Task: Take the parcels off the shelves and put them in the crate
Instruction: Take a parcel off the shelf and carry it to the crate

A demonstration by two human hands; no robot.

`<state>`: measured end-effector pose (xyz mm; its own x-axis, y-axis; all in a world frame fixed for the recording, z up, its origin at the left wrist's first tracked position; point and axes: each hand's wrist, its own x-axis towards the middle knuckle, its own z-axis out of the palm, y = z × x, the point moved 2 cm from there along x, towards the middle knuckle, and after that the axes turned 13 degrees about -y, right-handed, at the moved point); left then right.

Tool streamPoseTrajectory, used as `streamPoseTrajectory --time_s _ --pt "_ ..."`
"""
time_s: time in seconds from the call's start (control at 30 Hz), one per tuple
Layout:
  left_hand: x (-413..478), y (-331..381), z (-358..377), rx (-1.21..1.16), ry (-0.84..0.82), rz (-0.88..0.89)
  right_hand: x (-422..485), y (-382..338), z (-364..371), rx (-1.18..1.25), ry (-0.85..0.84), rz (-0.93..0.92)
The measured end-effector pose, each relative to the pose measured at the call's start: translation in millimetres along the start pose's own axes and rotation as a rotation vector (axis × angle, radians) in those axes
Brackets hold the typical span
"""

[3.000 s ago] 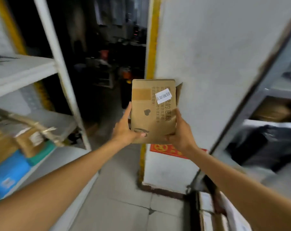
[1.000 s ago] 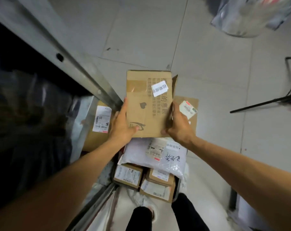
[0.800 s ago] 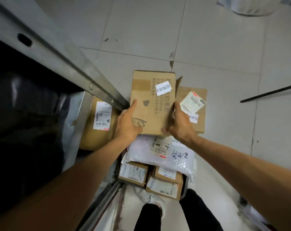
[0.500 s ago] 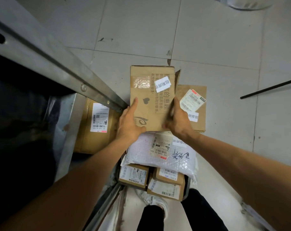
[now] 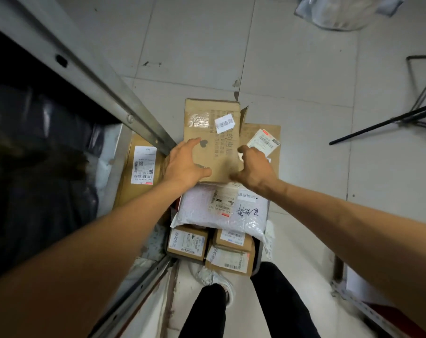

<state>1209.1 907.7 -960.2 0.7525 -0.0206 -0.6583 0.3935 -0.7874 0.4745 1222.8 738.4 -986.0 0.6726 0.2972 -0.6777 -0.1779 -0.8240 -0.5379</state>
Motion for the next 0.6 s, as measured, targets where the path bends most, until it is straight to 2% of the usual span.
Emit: streamPoseTrajectory --time_s 0.17,0.4,0.5,0.6 --pt "-56 75 -60 0.309 -0.045 0.109 -87 -46 -52 -0.364 -0.036 -0.125" --pt "-164 174 -138 0.589 -0.098 0.2 -216 -118 -126 -0.463 0.027 -0.184" --pt "-222 200 -166 0.649 -0.004 0.203 -261 -146 -147 -0.561 0.019 -0.225" --pt "-285 214 -184 0.591 0.105 0.159 -302 -176 -165 -0.664 0.049 -0.318"
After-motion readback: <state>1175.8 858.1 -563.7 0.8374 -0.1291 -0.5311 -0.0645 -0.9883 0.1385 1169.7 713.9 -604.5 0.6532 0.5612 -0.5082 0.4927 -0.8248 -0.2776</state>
